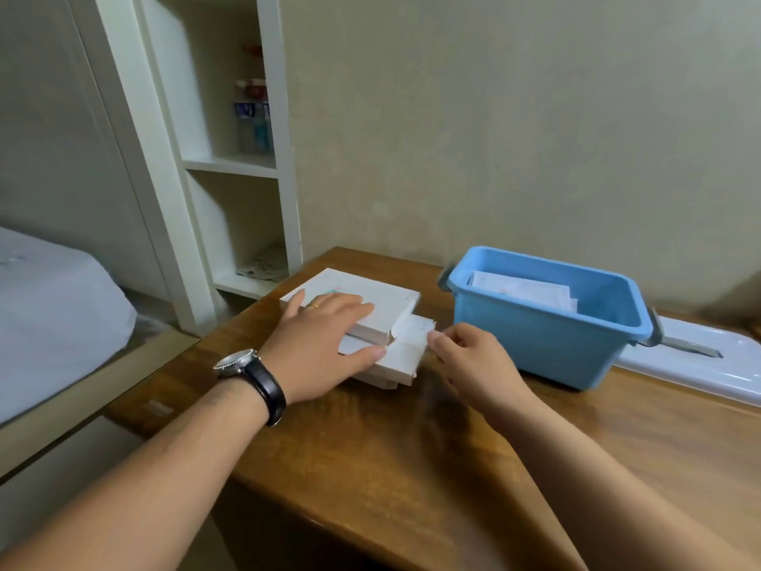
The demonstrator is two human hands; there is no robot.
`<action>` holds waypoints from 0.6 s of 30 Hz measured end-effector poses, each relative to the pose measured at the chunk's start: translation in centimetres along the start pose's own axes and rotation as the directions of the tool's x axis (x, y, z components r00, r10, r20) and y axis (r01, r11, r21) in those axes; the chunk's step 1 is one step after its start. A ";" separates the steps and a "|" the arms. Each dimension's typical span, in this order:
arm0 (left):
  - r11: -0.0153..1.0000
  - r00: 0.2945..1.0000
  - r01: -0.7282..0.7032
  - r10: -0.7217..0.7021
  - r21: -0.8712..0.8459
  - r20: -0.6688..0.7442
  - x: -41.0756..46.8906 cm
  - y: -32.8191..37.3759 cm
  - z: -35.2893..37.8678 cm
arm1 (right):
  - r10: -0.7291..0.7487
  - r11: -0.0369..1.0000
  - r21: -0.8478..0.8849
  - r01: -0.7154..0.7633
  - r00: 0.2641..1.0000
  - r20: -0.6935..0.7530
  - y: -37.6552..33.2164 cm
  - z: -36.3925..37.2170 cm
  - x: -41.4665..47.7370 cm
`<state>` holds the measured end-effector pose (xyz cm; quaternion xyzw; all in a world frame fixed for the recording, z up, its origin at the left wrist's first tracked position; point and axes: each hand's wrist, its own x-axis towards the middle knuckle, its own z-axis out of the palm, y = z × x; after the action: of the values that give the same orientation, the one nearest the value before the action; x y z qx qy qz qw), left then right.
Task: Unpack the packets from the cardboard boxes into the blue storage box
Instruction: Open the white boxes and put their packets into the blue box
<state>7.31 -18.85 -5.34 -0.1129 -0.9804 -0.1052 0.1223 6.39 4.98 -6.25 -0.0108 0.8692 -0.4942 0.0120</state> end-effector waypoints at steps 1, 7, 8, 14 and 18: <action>1.000 0.999 -0.007 0.006 -0.011 -0.052 -0.1 0.4 -0.1 | 0.009 1.000 0.024 -0.008 1.000 -0.025 0.9 -0.9 -0.5; 0.961 0.933 -0.240 0.188 -0.139 -0.308 -0.7 8.2 1.0 | 0.041 0.998 0.053 -0.030 0.976 -0.216 6.4 -6.8 -3.3; 0.936 0.920 -0.304 0.241 -0.176 -0.311 -0.6 10.3 1.8 | 0.044 0.998 0.046 -0.034 0.970 -0.240 7.3 -7.8 -3.9; 0.802 0.894 -0.444 0.423 -0.400 -0.145 0.3 25.6 8.7 | 0.132 0.991 0.066 -0.114 0.890 -0.436 13.1 -16.4 -9.3; 0.742 0.883 -0.422 0.466 -0.521 -0.051 1.6 34.2 12.3 | 0.011 0.988 -0.114 -0.101 0.793 -0.609 16.0 -24.3 -14.1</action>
<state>11.62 16.94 -10.42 -0.3761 -0.8640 -0.3278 0.0682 19.56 34.43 -7.44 0.1730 0.8598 -0.4086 -0.2528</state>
